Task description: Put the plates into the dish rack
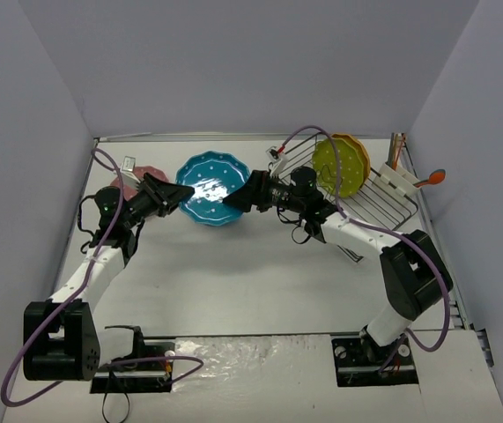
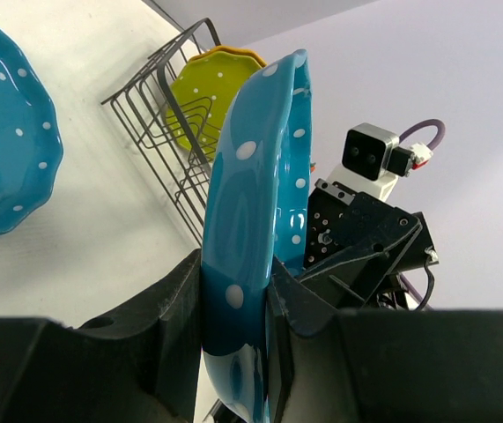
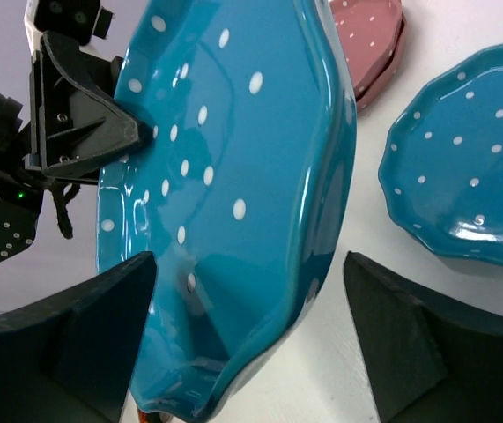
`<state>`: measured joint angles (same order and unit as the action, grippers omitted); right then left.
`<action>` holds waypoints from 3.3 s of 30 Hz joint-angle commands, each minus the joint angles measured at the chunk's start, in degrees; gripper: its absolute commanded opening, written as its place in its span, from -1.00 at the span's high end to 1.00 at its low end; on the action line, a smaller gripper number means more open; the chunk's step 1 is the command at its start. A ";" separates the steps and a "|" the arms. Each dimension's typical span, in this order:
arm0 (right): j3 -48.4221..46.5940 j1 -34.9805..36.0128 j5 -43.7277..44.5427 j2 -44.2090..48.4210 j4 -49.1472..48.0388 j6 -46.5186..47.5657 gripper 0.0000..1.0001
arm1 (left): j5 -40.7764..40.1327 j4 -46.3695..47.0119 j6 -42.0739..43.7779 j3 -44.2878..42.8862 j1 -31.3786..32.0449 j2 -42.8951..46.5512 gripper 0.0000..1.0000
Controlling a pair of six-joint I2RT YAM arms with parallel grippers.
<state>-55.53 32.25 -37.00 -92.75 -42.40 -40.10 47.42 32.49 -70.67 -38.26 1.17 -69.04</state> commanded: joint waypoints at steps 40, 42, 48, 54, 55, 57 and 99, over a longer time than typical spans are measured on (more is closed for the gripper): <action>-18.16 -14.01 24.93 22.95 30.46 54.07 1.00 | -41.12 -65.11 49.95 -20.57 -0.36 10.79 -0.94; -20.37 -15.38 28.92 21.78 30.53 60.54 1.00 | -43.90 -65.23 51.07 -19.19 -0.29 11.44 -0.94; -26.87 -18.86 32.06 14.78 31.06 71.89 1.00 | -45.93 -65.21 51.69 -16.76 -0.38 12.09 -0.94; -32.75 -21.40 33.74 5.93 30.98 79.72 1.00 | -46.47 -65.27 51.61 -16.59 -0.38 12.86 -0.94; -33.23 -21.47 33.65 5.19 30.98 80.24 1.00 | -46.35 -65.27 51.57 -16.58 -0.38 12.88 -0.94; -34.03 -21.59 33.46 3.62 30.98 81.17 1.00 | -46.13 -65.27 51.51 -16.55 -0.38 12.85 -0.94; -21.64 -26.80 23.03 -1.70 22.46 67.41 -0.25 | -43.55 -64.91 50.19 -16.32 -0.38 11.46 -0.94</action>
<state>-76.44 5.88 -13.17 -100.22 -13.55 29.30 3.02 -34.07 -20.01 -52.66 1.04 -57.28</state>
